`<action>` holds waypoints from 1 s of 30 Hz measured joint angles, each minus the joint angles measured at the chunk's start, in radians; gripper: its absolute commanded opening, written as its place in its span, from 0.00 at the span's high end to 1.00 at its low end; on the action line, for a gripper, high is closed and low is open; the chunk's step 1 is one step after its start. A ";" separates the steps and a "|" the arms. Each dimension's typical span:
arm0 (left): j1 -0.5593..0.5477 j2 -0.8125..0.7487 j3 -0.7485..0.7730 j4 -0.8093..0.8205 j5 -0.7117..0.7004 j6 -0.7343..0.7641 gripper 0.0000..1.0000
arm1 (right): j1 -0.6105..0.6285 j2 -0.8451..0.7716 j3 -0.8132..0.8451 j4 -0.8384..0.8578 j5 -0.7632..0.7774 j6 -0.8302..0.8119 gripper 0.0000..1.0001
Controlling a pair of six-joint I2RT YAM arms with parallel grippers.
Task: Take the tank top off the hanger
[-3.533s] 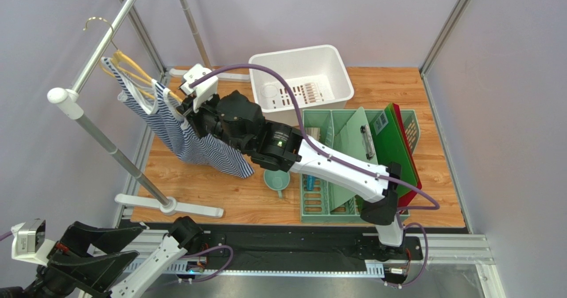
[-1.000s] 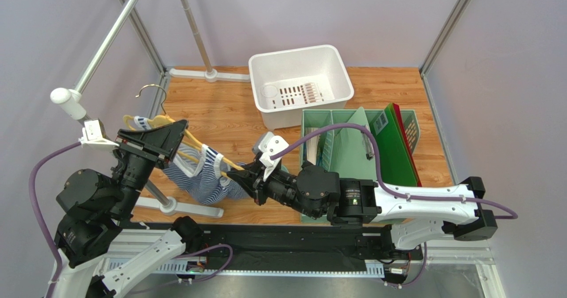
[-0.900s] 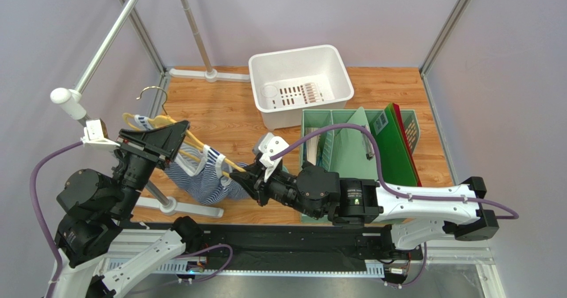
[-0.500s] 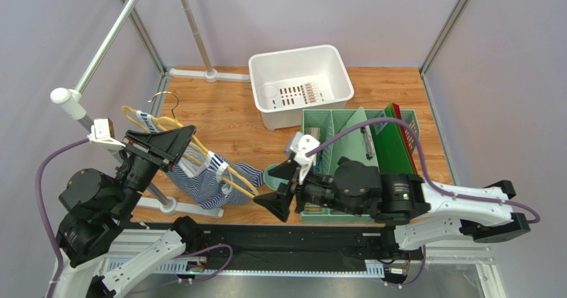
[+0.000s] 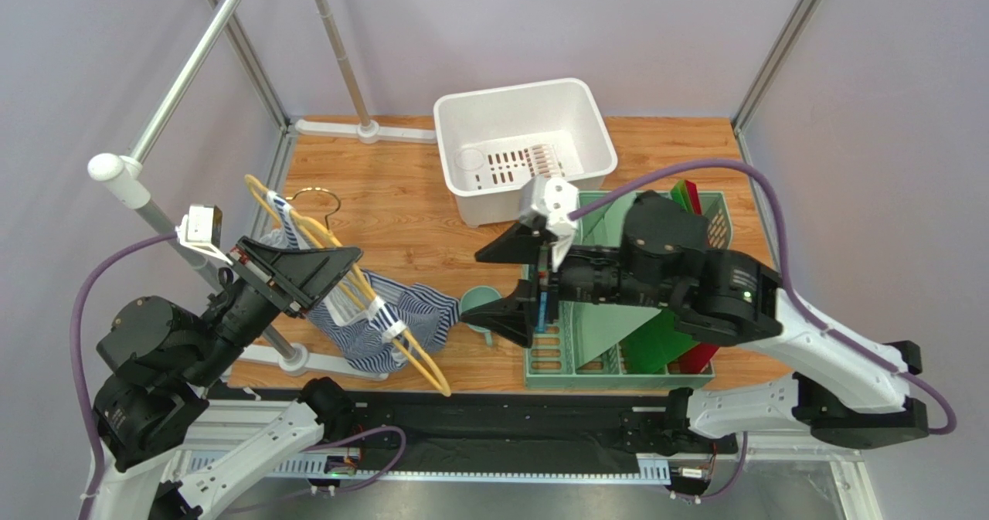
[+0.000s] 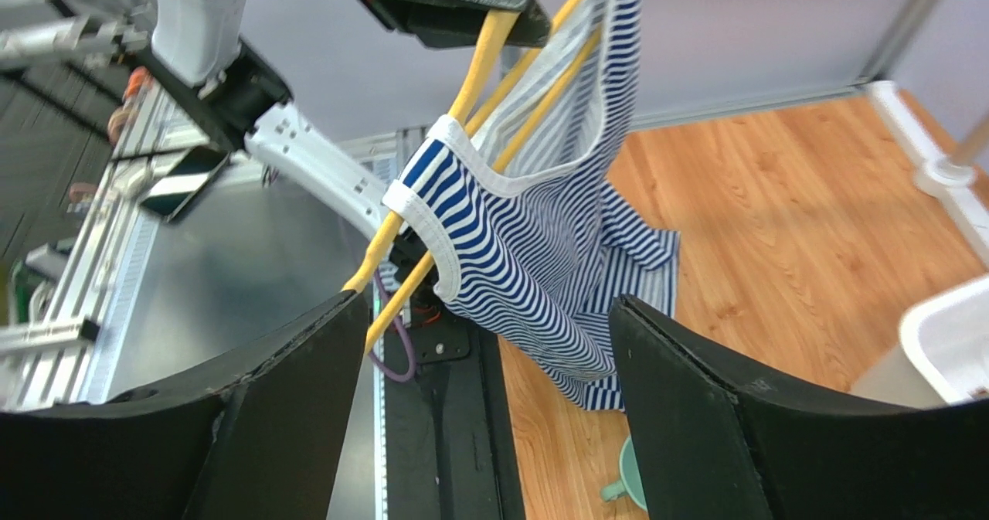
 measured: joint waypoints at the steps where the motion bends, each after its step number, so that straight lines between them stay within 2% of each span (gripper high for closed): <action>1: 0.000 0.000 0.003 -0.001 0.017 0.003 1.00 | -0.015 0.027 0.012 -0.002 -0.042 -0.014 0.16; 4: 0.000 -0.002 0.010 -0.001 0.050 0.008 1.00 | -0.070 0.103 0.017 -0.016 -0.181 -0.049 0.13; 9: 0.000 -0.013 0.010 -0.002 0.081 0.008 1.00 | -0.129 0.211 0.022 -0.029 -0.385 -0.111 0.16; 15: 0.000 -0.018 0.010 -0.002 0.097 0.007 1.00 | -0.129 0.285 0.057 -0.029 -0.600 -0.170 0.16; 21: 0.000 -0.018 0.010 -0.002 0.106 0.006 1.00 | -0.129 0.338 0.106 -0.011 -0.729 -0.187 0.17; 27: 0.000 -0.019 0.010 -0.002 0.122 0.003 1.00 | -0.129 0.396 0.134 0.035 -0.791 -0.168 0.28; 30: 0.000 -0.019 0.005 0.000 0.129 0.003 1.00 | -0.129 0.428 0.159 0.053 -0.809 -0.149 0.41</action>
